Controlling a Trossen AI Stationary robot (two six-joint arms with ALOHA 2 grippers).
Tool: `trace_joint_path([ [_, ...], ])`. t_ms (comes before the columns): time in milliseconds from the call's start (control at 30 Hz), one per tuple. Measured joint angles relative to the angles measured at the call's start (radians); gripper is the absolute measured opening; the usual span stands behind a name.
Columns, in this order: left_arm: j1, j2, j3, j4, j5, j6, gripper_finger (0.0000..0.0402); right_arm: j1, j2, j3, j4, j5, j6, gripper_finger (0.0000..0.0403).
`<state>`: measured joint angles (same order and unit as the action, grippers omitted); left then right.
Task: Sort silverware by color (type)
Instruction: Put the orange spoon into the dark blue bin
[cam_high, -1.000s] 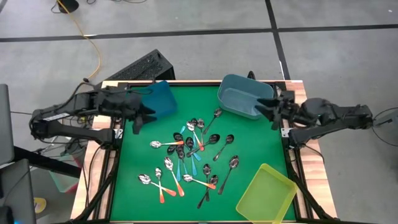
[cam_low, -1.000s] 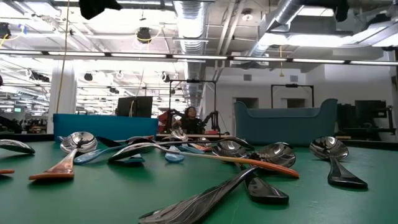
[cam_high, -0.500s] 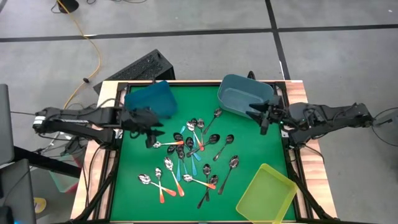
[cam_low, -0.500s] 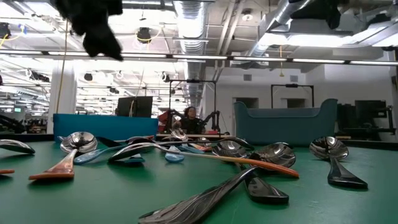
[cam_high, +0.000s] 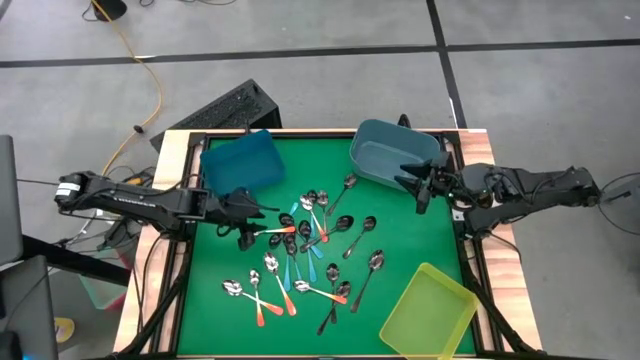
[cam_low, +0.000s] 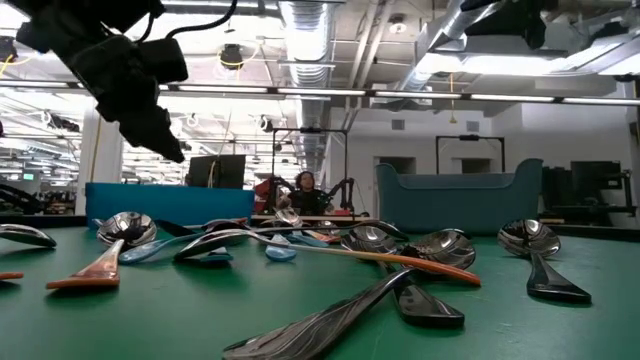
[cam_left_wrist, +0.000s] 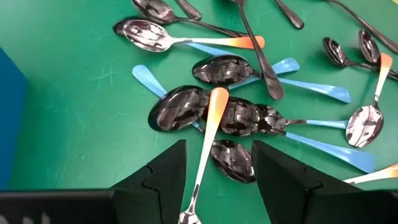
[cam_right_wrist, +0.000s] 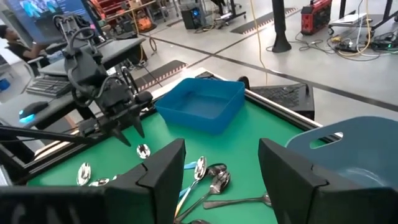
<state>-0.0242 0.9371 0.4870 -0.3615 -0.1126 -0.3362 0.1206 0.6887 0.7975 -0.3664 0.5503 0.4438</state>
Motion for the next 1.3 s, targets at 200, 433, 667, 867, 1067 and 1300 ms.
trace_joint_path([
  [200, 0.000, 0.000, -0.054, 0.036, 0.000, 0.064, 0.0164, -0.014, 0.000, 0.000, 0.000, 0.000, 0.000, 0.0221],
  [433, 0.000, 0.061, -0.067, 0.076, 0.014, 0.082, 0.0164, -0.013, 0.000, 0.000, 0.000, 0.000, 0.000, 0.0221],
  [667, 0.000, 0.169, -0.066, 0.121, 0.020, 0.083, 0.0164, -0.013, 0.000, 0.000, 0.000, 0.000, 0.001, 0.0221],
  [867, 0.004, 0.183, -0.066, 0.151, 0.012, 0.136, 0.0164, -0.013, 0.000, 0.000, 0.000, 0.000, -0.004, 0.0221],
  [1067, 0.026, 0.229, -0.066, 0.139, 0.013, 0.196, 0.0164, -0.013, 0.000, 0.000, 0.000, 0.000, -0.005, 0.0221],
  [1300, 0.026, 0.367, -0.063, 0.178, 0.044, 0.200, 0.0164, -0.013, 0.000, 0.000, 0.000, 0.000, -0.007, 0.0221],
])
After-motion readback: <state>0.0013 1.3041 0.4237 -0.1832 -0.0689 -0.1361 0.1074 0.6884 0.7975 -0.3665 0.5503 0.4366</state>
